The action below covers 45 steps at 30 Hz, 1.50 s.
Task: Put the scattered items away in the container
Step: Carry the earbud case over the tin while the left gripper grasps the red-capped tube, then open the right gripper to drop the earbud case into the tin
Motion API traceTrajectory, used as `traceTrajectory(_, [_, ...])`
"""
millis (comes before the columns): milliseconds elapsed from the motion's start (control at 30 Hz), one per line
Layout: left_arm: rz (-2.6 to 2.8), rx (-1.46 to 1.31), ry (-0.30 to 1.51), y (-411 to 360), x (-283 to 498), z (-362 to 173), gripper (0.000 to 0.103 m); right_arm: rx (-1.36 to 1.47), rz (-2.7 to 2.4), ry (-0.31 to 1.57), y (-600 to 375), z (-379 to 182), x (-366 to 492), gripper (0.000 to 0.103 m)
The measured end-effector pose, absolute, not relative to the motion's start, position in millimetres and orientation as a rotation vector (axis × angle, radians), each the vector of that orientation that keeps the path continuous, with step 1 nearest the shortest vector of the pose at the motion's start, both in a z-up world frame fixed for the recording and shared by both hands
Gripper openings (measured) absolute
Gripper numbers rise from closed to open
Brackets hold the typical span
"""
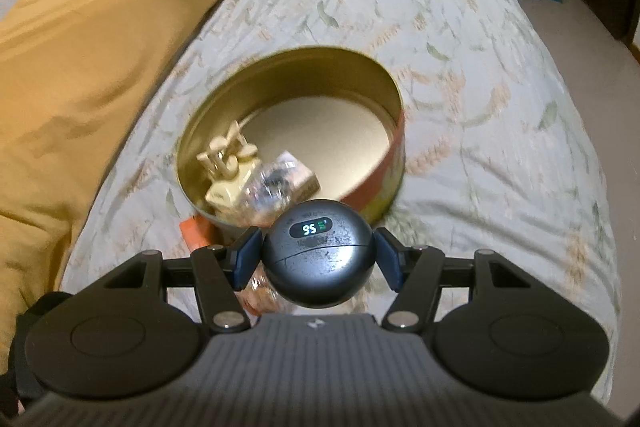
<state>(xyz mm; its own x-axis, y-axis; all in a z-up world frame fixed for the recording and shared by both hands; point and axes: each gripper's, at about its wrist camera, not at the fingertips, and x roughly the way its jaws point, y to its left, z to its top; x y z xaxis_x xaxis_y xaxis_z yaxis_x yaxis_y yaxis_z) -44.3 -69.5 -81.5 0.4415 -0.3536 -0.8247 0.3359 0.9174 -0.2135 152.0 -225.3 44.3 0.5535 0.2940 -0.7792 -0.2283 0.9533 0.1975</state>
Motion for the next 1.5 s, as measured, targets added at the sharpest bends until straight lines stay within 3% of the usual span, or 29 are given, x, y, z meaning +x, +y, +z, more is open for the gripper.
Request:
traceTrajectory(133, [-0.440,0.004,1.028,-73.2,-47.0,-82.2,0.054,0.062,0.330,0.909,-215.1,56.3,162.1,0.063])
traceTrajectory(500, [-0.446,0.026,1.023,-77.2,-49.2,-84.2,0.034,0.008,0.376,0.906,-185.7,61.4,186.0,0.063])
traceTrajectory(800, [-0.455,0.037,1.012,-79.7,-50.8,-84.5,0.030,-0.011,0.387,0.919,-173.6,59.2,201.5,0.063])
traceTrajectory(933, [-0.454,-0.012,1.009,-73.1,-49.2,-82.6,0.020,-0.017,0.386,0.928,-169.3,56.3,208.0,0.063])
traceTrajectory(1500, [-0.468,-0.068,1.006,-65.8,-51.4,-78.8,0.020,-0.029,0.364,0.990,-157.9,37.9,233.7,0.063])
